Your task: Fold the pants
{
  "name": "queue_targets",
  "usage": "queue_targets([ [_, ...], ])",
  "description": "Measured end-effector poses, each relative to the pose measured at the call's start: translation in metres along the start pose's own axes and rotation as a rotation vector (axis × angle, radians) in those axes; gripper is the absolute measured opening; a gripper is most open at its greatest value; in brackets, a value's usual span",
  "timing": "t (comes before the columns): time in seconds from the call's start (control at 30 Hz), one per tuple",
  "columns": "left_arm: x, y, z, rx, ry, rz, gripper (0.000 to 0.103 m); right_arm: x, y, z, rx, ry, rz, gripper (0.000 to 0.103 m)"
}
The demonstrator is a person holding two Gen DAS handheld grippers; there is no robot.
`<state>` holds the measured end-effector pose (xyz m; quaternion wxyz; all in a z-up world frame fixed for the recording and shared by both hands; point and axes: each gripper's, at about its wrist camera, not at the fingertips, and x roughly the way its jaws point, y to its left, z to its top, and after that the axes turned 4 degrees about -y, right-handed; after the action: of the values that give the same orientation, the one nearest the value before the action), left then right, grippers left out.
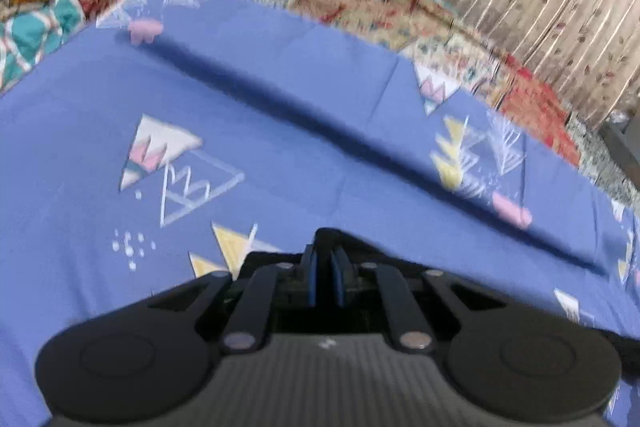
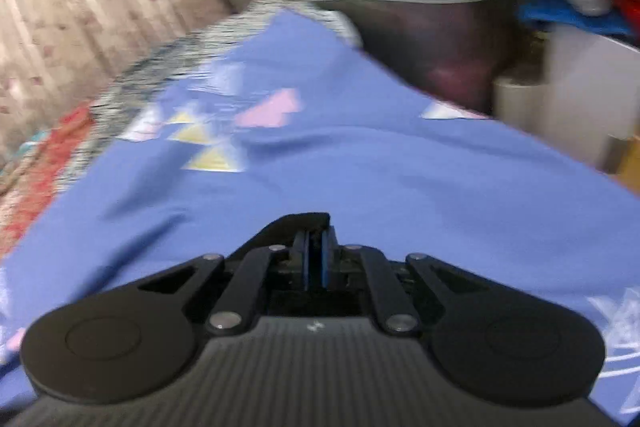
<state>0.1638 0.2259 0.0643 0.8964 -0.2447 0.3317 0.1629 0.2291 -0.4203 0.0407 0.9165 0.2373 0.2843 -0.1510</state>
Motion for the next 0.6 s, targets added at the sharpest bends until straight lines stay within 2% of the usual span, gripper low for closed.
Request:
queue_targets([
  [0.07,0.009,-0.006,-0.007,0.028,0.036,-0.002,0.010,-0.004,-0.021,-0.006,0.088,0.067,-0.013,0.023],
  [0.1,0.010,-0.011,-0.011,0.050,0.040,0.010,0.013,-0.009,-0.028,-0.010,0.119,0.073,-0.015,0.027],
  [0.23,0.004,-0.017,-0.016,0.060,0.033,-0.009,0.016,-0.045,-0.042,-0.029,0.219,0.040,0.045,0.033],
  [0.3,0.000,-0.015,-0.012,0.054,0.042,-0.021,0.036,-0.060,-0.044,-0.039,0.255,0.052,0.077,0.041],
  [0.37,-0.008,-0.011,-0.010,0.035,0.044,-0.037,0.046,-0.069,-0.048,-0.050,0.284,0.078,0.106,0.043],
  [0.43,-0.022,-0.006,-0.005,0.008,0.035,-0.068,0.050,-0.070,-0.042,-0.056,0.315,0.097,0.120,0.045],
  [0.53,-0.044,0.006,0.001,-0.086,0.003,-0.128,0.063,-0.072,-0.050,-0.068,0.373,0.116,0.148,0.048],
  [0.6,-0.047,0.009,0.007,-0.131,0.031,-0.164,0.077,-0.073,-0.054,-0.075,0.410,0.141,0.171,0.052],
])
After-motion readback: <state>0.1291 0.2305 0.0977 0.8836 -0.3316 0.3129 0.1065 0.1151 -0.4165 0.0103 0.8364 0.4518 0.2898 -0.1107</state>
